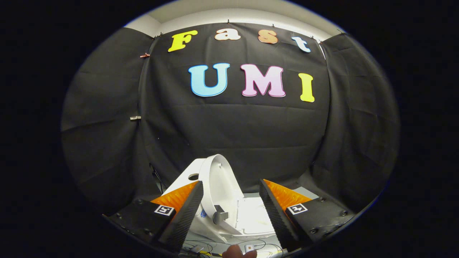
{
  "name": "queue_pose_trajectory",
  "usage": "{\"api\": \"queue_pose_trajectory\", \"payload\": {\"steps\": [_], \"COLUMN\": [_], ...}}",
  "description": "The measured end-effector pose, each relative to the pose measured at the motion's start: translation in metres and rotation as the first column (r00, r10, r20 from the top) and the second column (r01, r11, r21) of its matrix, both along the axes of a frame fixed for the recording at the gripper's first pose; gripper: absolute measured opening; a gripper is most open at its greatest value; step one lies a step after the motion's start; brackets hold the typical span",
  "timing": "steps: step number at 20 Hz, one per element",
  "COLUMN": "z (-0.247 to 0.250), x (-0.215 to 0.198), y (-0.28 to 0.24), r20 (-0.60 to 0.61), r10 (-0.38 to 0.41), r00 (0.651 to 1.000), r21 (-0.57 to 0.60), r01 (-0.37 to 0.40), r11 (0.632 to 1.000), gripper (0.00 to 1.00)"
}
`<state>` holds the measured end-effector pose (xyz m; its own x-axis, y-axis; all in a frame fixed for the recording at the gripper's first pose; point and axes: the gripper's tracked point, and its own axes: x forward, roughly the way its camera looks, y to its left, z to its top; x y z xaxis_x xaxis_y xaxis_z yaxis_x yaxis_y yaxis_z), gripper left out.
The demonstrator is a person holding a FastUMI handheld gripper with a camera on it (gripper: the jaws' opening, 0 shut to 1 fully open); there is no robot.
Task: Open the toilet lid.
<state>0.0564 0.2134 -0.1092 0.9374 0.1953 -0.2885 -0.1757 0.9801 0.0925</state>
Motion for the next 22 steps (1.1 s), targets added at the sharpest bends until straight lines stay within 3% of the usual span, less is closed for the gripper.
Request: {"api": "queue_pose_trajectory", "payload": {"steps": [13, 22], "z": [0.123, 0.147], "x": [-0.039, -0.054], "y": [-0.082, -0.133], "r20": [0.186, 0.246], "r10": [-0.031, -0.077], "r00": [0.982, 0.966], "r21": [0.032, 0.000], "r01": [0.025, 0.079], "r11": [0.999, 0.997], "gripper": [0.98, 0.98]}}
